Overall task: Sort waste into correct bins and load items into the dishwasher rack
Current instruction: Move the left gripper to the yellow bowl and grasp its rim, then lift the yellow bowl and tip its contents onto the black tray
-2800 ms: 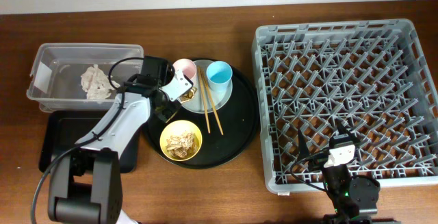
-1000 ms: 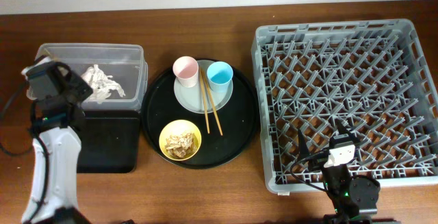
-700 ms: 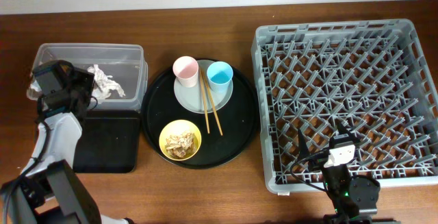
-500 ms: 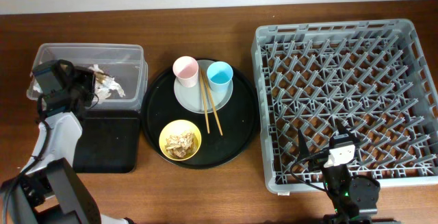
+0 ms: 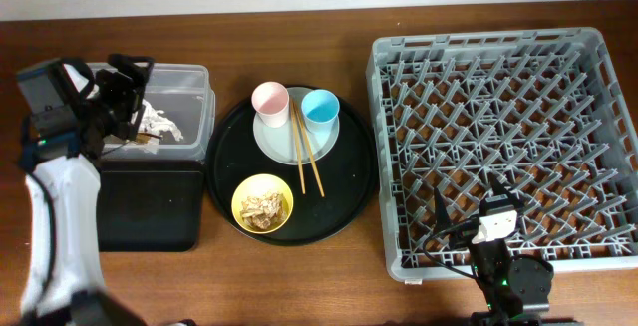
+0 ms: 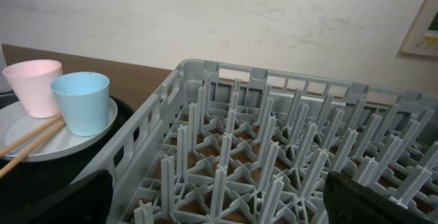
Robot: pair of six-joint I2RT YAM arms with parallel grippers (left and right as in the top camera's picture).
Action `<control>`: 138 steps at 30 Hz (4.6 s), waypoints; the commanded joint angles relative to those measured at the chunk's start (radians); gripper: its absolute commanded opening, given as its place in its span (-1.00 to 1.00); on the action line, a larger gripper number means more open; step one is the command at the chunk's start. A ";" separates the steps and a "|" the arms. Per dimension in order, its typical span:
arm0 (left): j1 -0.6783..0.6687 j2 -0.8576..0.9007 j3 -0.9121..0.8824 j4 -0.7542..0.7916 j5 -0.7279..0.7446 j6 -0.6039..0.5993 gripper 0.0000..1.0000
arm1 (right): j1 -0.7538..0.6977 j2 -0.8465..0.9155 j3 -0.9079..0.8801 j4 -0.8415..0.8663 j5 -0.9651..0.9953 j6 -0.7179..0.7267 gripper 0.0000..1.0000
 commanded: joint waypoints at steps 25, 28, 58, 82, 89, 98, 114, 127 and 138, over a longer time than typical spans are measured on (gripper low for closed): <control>-0.983 0.043 0.044 -0.642 -0.531 0.391 -0.24 | 0.005 -0.006 -0.005 -0.005 0.006 0.012 0.97; -0.983 0.121 0.044 -0.642 -0.545 0.391 -0.25 | 0.005 -0.006 -0.005 -0.005 0.006 0.012 0.97; -0.983 0.248 -0.181 -0.381 -0.673 0.343 -0.89 | 0.005 -0.006 -0.005 -0.005 0.006 0.012 0.97; -0.114 -0.024 0.026 -0.667 -0.011 0.887 -1.00 | 0.005 -0.006 -0.005 -0.005 0.006 0.012 0.97; 0.274 -0.020 -0.145 -0.479 0.384 0.931 -1.00 | 0.005 -0.006 -0.005 -0.005 0.006 0.012 0.97; 0.539 0.049 -0.332 -0.277 0.712 0.931 -1.00 | 0.005 -0.006 -0.005 -0.005 0.006 0.012 0.97; 0.671 0.218 -0.332 -0.263 1.052 0.916 -1.00 | 0.005 -0.006 -0.005 -0.005 0.006 0.012 0.97; 0.664 0.211 -0.332 -0.354 1.051 0.927 -1.00 | 0.005 -0.006 -0.005 -0.005 0.006 0.012 0.97; 0.095 -0.300 -0.122 -0.539 0.177 0.751 -1.00 | 0.005 -0.006 -0.005 -0.005 0.006 0.012 0.97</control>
